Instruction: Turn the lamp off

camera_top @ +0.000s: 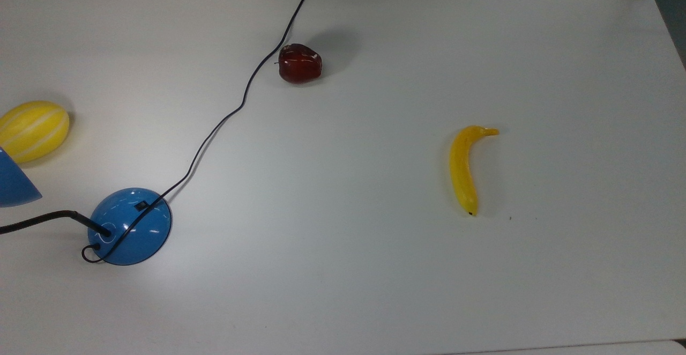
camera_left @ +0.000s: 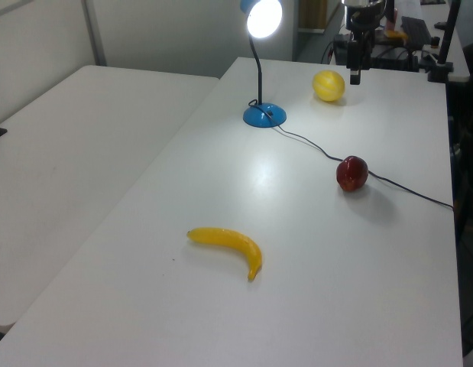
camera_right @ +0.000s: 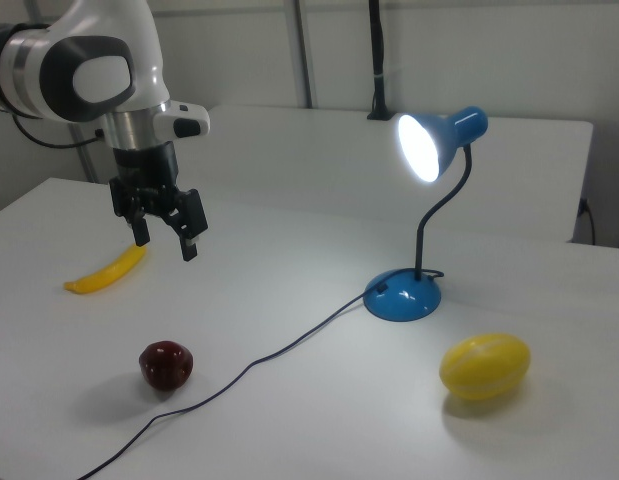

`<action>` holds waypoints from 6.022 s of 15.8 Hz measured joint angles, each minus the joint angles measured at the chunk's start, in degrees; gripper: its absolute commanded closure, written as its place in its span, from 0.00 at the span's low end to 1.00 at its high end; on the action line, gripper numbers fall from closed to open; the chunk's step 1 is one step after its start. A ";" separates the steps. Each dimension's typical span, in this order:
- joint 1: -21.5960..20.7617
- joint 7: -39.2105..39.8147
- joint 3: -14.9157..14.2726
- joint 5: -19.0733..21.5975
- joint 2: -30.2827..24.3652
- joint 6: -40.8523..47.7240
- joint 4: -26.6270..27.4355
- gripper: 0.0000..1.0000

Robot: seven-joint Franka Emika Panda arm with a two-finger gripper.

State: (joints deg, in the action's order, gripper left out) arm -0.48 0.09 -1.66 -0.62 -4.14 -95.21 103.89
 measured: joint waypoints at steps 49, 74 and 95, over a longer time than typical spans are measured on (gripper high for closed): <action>8.04 -17.66 -2.41 -3.81 32.67 -46.43 -14.41 1.00; 5.63 -27.12 -7.53 -8.05 44.65 -54.03 -22.58 1.00; 2.98 -27.22 -7.80 -15.74 43.25 -54.14 -17.40 1.00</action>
State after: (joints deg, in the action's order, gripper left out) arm 2.50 -27.13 -9.45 -16.36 39.11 -149.35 86.49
